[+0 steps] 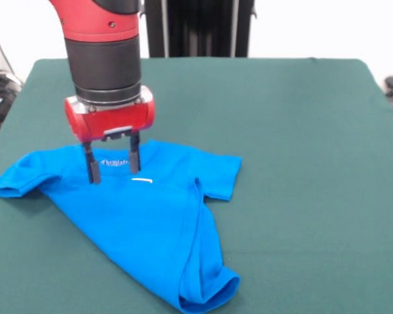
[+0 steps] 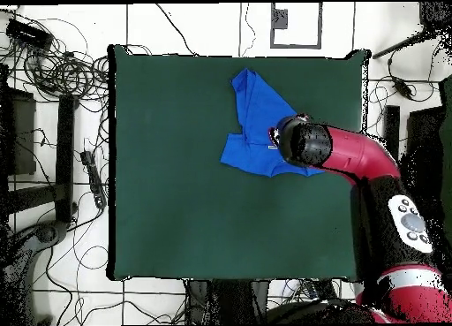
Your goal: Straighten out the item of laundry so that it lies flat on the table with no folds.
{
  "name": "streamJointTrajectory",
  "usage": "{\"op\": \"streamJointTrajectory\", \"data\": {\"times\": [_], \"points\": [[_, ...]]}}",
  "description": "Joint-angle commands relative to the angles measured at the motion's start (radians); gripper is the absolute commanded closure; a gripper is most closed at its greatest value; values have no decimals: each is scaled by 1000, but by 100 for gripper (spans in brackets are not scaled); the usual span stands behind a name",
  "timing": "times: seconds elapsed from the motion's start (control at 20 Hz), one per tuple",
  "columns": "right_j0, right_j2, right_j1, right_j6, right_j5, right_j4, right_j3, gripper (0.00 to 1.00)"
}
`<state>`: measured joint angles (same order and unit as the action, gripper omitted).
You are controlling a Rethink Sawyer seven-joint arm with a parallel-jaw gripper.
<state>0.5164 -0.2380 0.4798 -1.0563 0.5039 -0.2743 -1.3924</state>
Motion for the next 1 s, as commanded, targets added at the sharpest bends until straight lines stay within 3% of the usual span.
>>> {"op": "streamJointTrajectory", "data": {"times": [0.05, 1.0], "points": [[-68, -60, -10, -197, -43, 22, -143, 0], [-82, -60, -33, -197, -124, 24, -193, 0]]}}
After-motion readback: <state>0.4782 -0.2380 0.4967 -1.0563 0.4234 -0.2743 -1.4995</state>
